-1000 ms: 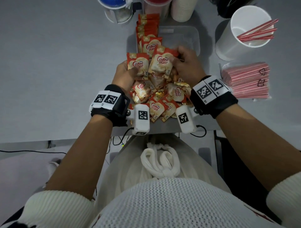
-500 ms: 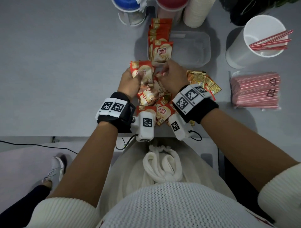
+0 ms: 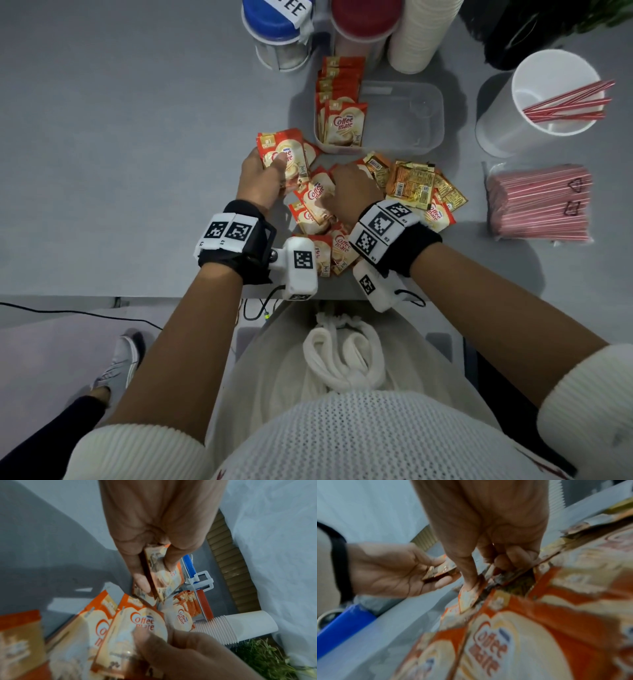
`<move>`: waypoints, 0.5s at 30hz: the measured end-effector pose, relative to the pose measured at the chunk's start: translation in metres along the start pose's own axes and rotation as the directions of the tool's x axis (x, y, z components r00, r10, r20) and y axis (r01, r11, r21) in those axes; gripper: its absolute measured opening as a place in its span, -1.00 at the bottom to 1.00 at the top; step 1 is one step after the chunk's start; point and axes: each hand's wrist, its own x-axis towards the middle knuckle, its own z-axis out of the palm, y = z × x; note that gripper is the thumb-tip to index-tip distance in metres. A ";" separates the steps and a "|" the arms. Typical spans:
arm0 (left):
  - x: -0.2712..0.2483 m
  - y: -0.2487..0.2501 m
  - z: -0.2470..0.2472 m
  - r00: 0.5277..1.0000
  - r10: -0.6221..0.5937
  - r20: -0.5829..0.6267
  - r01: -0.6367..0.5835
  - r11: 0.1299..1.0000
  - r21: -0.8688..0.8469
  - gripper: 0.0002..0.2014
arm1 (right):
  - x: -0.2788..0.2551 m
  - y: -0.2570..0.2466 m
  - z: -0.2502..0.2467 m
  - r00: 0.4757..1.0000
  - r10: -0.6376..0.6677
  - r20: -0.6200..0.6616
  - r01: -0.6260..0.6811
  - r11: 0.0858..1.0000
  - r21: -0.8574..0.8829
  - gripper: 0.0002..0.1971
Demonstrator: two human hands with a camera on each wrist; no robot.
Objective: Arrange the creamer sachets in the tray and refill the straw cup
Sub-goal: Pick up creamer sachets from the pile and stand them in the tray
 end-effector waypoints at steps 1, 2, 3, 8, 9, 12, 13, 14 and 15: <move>0.001 0.001 0.000 1.000 0.004 -0.006 -0.004 1.000 -0.001 -0.74 | 0.001 0.002 -0.003 1.000 -0.005 -0.017 0.006 0.999 0.046 -0.74; 0.002 0.002 0.000 1.000 0.014 -0.011 -0.014 1.000 -0.007 -0.75 | 0.001 0.006 -0.008 0.999 -0.010 -0.032 0.013 0.995 0.103 -0.87; 0.003 0.003 -0.001 1.000 0.025 -0.016 -0.025 1.000 -0.009 -0.78 | 0.000 0.010 -0.013 0.999 0.005 -0.043 0.002 0.986 0.164 -0.83; 0.009 0.009 0.004 0.998 0.058 -0.003 -0.058 0.998 0.032 -0.81 | 0.001 0.032 -0.037 0.972 0.136 -0.193 -0.012 0.844 0.537 -0.84; 0.008 0.011 0.008 0.998 0.059 0.018 -0.059 0.997 0.040 -0.83 | 0.002 0.033 -0.039 0.965 0.147 -0.215 0.004 0.816 0.579 -0.81; 0.001 0.020 0.025 0.990 0.071 0.123 -0.073 0.997 0.012 -0.81 | 0.009 0.036 -0.039 0.957 0.146 -0.249 0.051 0.764 0.644 -0.84; -0.001 0.022 0.031 0.984 0.088 0.157 -0.091 0.996 0.007 -0.77 | 0.010 0.036 -0.039 0.960 0.146 -0.240 0.046 0.762 0.646 -0.86; -0.003 0.024 0.037 0.978 0.103 0.183 -0.105 0.994 0.002 -0.73 | 0.010 0.036 -0.040 0.960 0.150 -0.235 0.036 0.769 0.638 -0.87; -0.005 0.027 0.042 0.973 0.110 0.203 -0.111 0.994 -0.010 -0.70 | 0.011 0.036 -0.041 0.958 0.159 -0.238 0.027 0.777 0.629 -0.85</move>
